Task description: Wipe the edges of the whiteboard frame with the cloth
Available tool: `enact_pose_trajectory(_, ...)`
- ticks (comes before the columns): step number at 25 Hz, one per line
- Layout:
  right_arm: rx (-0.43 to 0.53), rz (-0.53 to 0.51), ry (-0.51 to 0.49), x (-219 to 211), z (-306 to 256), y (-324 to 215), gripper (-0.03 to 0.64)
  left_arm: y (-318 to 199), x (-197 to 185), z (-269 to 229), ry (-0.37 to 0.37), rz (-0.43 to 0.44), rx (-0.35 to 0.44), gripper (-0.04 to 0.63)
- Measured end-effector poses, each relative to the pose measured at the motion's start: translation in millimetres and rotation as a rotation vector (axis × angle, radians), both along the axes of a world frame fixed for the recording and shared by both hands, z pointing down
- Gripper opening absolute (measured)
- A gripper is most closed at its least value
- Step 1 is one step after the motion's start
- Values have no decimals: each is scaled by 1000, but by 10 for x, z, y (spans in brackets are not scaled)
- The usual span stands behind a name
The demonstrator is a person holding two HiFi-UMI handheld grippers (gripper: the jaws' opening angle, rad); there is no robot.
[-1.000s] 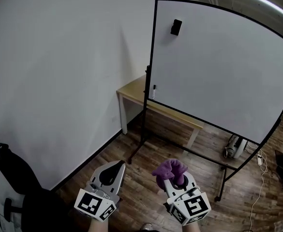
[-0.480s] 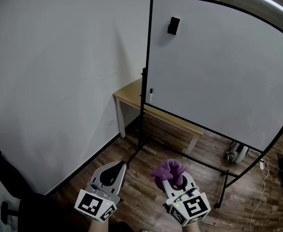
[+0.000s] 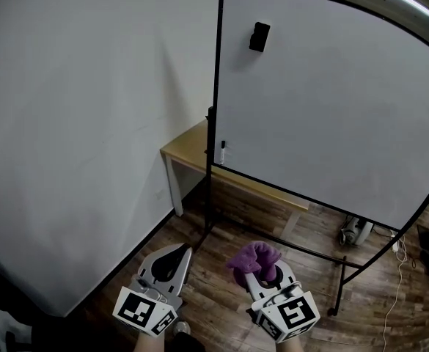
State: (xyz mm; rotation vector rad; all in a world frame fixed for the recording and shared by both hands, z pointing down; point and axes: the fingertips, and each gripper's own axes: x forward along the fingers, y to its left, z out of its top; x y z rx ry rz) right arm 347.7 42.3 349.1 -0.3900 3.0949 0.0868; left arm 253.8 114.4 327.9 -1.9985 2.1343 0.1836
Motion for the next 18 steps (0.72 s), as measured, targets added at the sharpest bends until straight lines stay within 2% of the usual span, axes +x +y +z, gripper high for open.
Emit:
enact_pose_trajectory(7, -16, 20, -108, -606, -210, -194, 66, -323, -632, -105, -18, 71, -3, 17)
enact_pose_trajectory(10, 6, 65, -96, -833, -188, -275, 66, -412, -902, -108, -24, 95, -5, 17)
enact_pose_trajectory(14, 66, 149, -17, -1137, -104, -409, 67, -531, -1237, -96, -49, 116, -17, 17)
enact_pose_trajectory(18, 44, 193, -21, -1420, -86, -476, 67, -613, -1556, -78, -56, 146, -23, 17)
